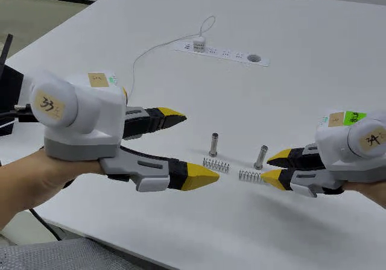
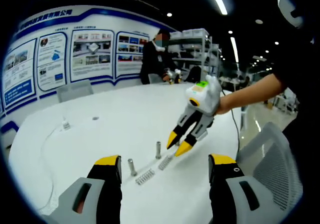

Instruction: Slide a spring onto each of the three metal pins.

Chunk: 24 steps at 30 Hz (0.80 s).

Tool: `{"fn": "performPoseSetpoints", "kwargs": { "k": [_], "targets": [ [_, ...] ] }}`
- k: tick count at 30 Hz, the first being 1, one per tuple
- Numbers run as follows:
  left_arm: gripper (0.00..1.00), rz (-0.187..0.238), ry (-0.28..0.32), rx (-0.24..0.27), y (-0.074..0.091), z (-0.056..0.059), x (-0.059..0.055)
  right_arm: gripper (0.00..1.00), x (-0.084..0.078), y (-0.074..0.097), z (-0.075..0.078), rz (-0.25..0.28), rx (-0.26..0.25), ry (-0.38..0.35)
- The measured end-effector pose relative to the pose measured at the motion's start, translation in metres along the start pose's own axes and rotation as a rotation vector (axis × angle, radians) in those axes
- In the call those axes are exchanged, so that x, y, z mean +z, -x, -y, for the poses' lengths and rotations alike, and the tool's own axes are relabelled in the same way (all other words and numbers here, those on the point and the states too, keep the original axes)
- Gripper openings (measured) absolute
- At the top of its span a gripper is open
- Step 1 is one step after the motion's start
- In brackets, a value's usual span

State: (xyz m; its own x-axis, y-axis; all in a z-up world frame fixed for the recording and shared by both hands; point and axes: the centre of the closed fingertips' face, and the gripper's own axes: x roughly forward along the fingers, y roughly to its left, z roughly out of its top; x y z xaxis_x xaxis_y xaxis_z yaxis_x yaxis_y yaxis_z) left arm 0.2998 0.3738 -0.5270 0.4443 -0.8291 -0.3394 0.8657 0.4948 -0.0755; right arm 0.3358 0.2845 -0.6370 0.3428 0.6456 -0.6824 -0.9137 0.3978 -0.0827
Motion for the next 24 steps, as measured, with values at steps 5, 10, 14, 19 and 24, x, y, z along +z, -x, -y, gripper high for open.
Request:
{"fn": "performPoseSetpoints", "kwargs": {
  "k": [5, 10, 14, 19, 24],
  "targets": [
    [0.72, -0.005, 0.004, -0.001, -0.002, 0.000, -0.003, 0.17, -0.011, -0.015, 0.005, -0.065, -0.015, 0.062],
    [0.72, -0.006, 0.007, 0.018, 0.001, -0.004, -0.006, 0.17, -0.017, -0.022, 0.002, -0.088, 0.011, 0.068],
    [0.72, -0.005, 0.019, 0.024, 0.004, -0.007, -0.008, 0.17, -0.021, -0.027, 0.003, -0.114, 0.021, 0.088],
    [0.73, -0.003, 0.023, 0.034, 0.006, -0.009, -0.010, 0.16, -0.024, -0.029, 0.007, -0.121, 0.024, 0.087],
    [0.72, -0.006, 0.025, 0.028, 0.006, -0.008, -0.010, 0.15, -0.024, -0.029, 0.006, -0.122, 0.038, 0.081]
  ]
}}
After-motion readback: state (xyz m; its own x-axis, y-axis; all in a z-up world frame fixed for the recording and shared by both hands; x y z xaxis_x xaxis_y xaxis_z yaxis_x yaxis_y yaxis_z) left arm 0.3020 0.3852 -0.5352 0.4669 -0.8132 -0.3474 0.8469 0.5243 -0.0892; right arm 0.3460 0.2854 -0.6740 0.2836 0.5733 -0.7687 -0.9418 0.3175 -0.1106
